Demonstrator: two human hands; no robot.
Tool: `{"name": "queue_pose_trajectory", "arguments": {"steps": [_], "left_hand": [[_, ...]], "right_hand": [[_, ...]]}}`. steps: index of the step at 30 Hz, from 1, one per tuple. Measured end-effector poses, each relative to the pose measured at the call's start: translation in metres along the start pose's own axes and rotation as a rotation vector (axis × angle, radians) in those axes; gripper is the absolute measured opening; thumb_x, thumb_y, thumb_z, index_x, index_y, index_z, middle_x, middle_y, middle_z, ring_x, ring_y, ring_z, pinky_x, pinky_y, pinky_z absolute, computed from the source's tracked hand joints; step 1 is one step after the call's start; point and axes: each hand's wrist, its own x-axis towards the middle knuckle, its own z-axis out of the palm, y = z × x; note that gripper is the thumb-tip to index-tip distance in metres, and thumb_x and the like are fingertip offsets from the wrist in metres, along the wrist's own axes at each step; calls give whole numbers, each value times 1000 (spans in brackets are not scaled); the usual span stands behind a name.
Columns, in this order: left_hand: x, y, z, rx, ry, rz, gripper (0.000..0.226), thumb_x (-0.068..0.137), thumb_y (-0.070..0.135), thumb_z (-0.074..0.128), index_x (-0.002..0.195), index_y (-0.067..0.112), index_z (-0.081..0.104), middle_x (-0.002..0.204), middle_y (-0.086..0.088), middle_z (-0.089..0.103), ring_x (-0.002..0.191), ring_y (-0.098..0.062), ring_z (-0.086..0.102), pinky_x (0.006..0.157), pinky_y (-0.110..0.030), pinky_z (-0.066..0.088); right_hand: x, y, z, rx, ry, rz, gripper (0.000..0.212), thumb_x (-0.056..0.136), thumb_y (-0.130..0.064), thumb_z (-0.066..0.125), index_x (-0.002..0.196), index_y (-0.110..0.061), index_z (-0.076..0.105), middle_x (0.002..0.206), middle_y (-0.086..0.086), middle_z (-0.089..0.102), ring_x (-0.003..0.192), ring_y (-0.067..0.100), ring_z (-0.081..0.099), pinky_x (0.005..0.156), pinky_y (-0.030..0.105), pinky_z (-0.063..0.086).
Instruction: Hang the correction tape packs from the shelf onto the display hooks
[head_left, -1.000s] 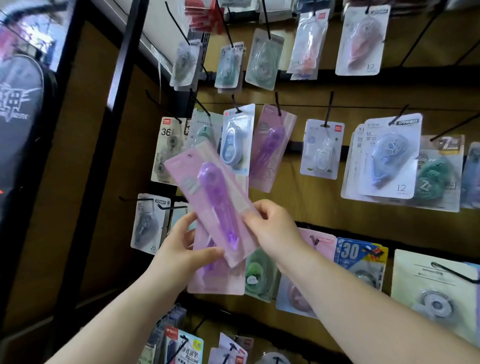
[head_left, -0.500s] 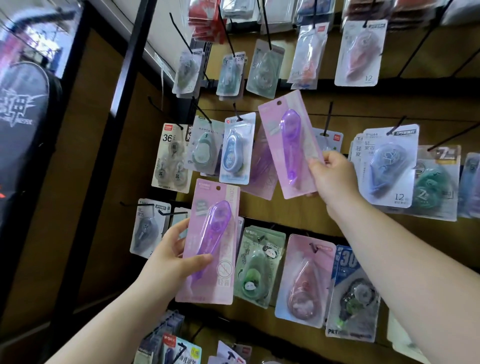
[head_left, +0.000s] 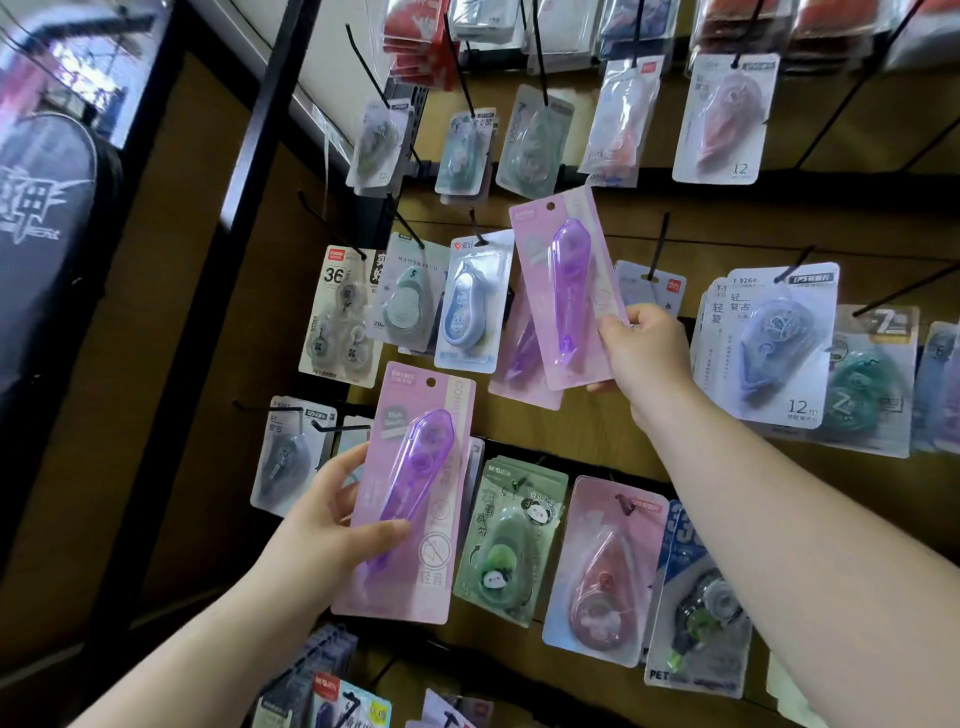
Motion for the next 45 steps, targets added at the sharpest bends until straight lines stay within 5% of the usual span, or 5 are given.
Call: {"name": "queue_pose_trajectory", "arguments": {"steps": [10,27,33,38,45], "left_hand": [[0,-3,-1,-21,13,-9,63,74,-10,63,119,30,45,94,-6,70,76,-20,70,54,-28,59],[1,-4,-1,-58,-12,11,58,74,-8,63,114,31,47,98,-11,69,87,-30,68,71,-41,55],[4,-2,9,-99,-18,33,58,74,-11,61,116,27,50,92,-9,73,82,-26,70,76,-41,56],[5,5,28,-179,-49,69,55,64,-4,64,106,30,52,80,-3,76,74,-21,72,72,-40,58],[9,10,51,-110,-26,83,28,83,3,58,94,29,53,63,5,72,59,-8,69,50,-21,56]], "right_hand": [[2,16,1,82,-27,106,8,94,-16,45,93,-10,50,77,-2,49,52,16,54,34,20,47],[1,21,15,-161,-35,94,38,92,-11,45,128,-10,34,110,8,45,73,17,50,51,23,41],[-40,17,23,-393,-183,-267,54,90,-16,49,140,-13,29,145,5,31,133,20,30,109,31,29],[-63,14,38,-29,-555,101,19,91,-22,51,92,-8,64,86,6,55,81,20,49,67,26,38],[-48,11,22,153,-384,103,32,93,-15,48,61,-14,51,62,6,45,61,20,46,51,25,41]]}}
